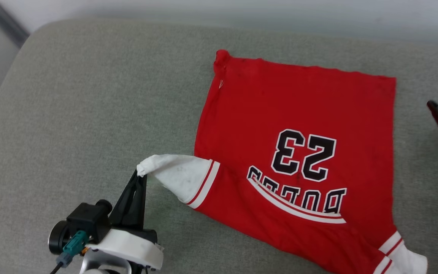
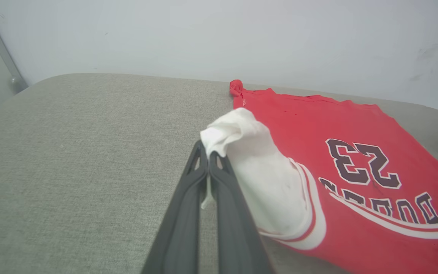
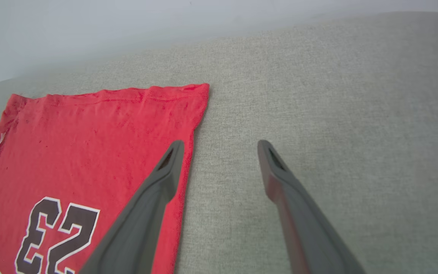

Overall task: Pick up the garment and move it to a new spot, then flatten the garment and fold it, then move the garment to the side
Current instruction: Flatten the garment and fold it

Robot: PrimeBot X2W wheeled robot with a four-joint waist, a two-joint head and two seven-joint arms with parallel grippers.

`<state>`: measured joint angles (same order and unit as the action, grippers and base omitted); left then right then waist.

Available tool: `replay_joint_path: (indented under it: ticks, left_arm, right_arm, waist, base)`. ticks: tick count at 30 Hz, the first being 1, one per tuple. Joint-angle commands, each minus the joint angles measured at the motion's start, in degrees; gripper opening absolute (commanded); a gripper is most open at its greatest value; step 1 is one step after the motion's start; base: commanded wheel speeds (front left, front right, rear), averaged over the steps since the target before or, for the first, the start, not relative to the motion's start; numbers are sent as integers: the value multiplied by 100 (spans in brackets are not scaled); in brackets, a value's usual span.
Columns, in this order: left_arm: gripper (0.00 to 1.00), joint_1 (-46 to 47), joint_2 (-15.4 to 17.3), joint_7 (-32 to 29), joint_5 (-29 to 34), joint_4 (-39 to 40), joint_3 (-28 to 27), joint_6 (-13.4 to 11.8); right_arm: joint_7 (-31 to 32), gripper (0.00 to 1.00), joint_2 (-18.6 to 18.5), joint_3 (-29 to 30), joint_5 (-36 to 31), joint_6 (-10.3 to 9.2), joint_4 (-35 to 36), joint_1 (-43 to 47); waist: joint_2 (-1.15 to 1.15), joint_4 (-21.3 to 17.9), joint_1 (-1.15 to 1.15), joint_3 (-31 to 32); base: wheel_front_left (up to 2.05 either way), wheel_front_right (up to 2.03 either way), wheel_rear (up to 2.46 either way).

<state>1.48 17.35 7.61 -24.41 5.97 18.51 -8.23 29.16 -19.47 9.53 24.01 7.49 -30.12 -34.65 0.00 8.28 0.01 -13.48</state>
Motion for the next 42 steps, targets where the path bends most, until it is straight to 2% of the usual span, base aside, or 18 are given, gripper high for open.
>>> replay_joint_path:
  ticks: [1, 5, 10, 18, 19, 20, 21, 27, 31, 37, 42]
  left_arm:
    - [0, 178, -45, 50, 44, 36, 33, 42]
    - [0, 468, -150, 168, 108, 55, 136, 102]
    - [0, 705, -282, 293, 164, -5, 255, 147]
    - [0, 875, -373, 426, 131, -179, 293, 195]
    - [0, 879, -384, 433, 121, -215, 300, 204]
    - [0, 892, -402, 454, 107, -248, 307, 208]
    - [0, 900, -411, 466, 103, -281, 313, 218]
    - [0, 807, -432, 516, 36, -449, 310, 222]
    - [0, 621, -392, 527, -42, -585, 272, 199]
    - [0, 182, -234, 419, -197, -703, 135, 59]
    - [0, -169, -70, 323, -312, -714, -26, -58]
  right_arm:
    - [182, 100, -84, 10, -52, 0, -164, -332]
    - [854, 100, -226, -138, -110, 0, -642, -1227]
    - [1221, 100, -327, -293, -286, -1, -1077, -1901]
    - [1848, 100, -216, -372, -342, -2, -1970, -1987]
    - [1964, 55, -204, -338, -338, -2, -2093, -1949]
    - [2062, 18, -204, -302, -352, -2, -2194, -1928]
    - [2094, 0, -212, -295, -389, -3, -2237, -1934]
    - [1965, 0, -431, -275, -499, -2, -2151, -2107]
    - [1816, 0, -690, -465, -577, -2, -1867, -2201]
    - [1847, 0, -1017, -1167, -279, -2, -987, -1545]
    - [1956, 0, -1251, -1429, 78, -2, -121, -386]
  waist:
    - [0, 453, -1, -595]
    - [0, 645, -1, -1031]
    - [0, 780, -1, -1375]
    - [0, 862, -1, -1537]
    - [0, 870, -1, -1521]
    - [0, 880, -1, -1492]
    - [0, 887, -1, -1458]
    - [0, 883, -1, -1117]
    - [0, 783, -1, -619]
    - [0, 376, -1, 315]
    - [0, -5, -1, 952]
  base:
    - [0, 0, 0]
    - [0, 0, 0]
    - [0, 0, 0]
    - [0, 0, 0]
    - [0, 0, 0]
    - [0, 0, 0]
    - [0, 0, 0]
    - [0, 0, 0]
    - [0, 0, 0]
    - [0, 0, 0]
    - [0, 0, 0]
